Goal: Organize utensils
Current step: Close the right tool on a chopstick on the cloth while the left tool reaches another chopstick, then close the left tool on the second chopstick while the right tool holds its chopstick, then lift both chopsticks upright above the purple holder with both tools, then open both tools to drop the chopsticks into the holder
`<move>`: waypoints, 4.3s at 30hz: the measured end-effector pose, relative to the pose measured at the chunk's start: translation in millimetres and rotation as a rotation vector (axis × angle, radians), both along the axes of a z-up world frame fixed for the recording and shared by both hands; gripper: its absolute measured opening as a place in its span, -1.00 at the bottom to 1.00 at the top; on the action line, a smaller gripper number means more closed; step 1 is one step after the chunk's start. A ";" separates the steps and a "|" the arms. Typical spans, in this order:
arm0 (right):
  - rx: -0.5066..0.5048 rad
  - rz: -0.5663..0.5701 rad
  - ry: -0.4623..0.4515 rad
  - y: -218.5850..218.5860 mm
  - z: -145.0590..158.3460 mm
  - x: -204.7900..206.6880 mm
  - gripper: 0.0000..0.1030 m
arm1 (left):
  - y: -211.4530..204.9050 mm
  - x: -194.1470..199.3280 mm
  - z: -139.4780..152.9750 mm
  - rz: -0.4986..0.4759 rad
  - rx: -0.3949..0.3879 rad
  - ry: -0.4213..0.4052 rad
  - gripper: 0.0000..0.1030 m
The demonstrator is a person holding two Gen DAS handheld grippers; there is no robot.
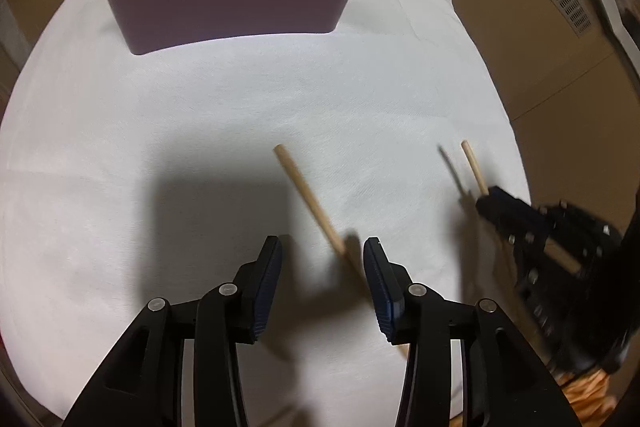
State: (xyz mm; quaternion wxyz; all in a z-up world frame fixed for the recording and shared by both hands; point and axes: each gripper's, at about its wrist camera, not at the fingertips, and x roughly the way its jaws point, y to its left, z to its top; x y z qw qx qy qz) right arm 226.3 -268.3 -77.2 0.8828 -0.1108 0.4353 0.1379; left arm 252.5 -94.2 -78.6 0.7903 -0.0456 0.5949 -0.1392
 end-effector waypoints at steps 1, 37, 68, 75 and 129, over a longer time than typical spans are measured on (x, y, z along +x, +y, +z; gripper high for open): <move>0.000 -0.001 -0.007 -0.4 0.8 -1.1 -0.88 | -3.5 1.9 -1.7 0.006 0.005 0.008 -0.06; 0.205 0.018 0.162 -2.1 3.0 2.2 -0.88 | 7.9 -49.8 16.4 -0.169 0.100 -0.252 -0.91; 0.258 0.003 0.037 -6.6 25.7 -25.7 -0.88 | 7.5 -48.3 31.9 -0.104 0.008 -0.309 -0.90; 0.314 0.019 -0.152 5.8 90.1 -36.4 -0.88 | 45.3 -64.2 127.7 -0.025 -0.107 -0.622 -0.90; 0.224 -0.105 -0.353 85.3 146.6 71.4 0.25 | 99.8 37.8 121.9 0.206 -0.046 -0.765 0.26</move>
